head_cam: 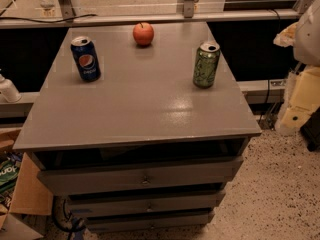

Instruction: Move apple near pepsi can

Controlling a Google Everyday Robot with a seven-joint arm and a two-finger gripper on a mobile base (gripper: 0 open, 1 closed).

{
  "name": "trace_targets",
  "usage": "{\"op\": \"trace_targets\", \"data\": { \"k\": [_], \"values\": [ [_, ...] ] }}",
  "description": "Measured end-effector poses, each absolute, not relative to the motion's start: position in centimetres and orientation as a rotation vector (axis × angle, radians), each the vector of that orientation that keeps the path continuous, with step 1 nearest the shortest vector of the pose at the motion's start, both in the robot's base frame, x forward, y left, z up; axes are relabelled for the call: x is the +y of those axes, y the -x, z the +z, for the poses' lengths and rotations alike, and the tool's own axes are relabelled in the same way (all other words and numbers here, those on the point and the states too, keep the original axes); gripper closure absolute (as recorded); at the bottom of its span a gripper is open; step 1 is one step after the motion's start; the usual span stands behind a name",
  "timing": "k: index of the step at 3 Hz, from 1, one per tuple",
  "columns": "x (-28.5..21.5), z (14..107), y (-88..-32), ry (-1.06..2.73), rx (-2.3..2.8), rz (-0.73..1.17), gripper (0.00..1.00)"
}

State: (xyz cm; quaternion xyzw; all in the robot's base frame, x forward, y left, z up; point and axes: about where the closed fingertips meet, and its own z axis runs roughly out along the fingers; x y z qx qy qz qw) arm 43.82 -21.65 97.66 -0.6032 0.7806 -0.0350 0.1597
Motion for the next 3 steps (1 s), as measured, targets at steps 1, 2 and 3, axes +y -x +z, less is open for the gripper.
{"op": "trace_targets", "data": {
  "k": [1, 2, 3],
  "values": [
    [-21.7, 97.7, -43.8, 1.724, 2.23, -0.1, 0.0],
    [-20.3, 97.5, -44.9, 1.717, 2.187, -0.076, 0.0],
    [-16.9, 97.5, -48.0, 1.701, 2.098, -0.041, 0.0]
  ]
}}
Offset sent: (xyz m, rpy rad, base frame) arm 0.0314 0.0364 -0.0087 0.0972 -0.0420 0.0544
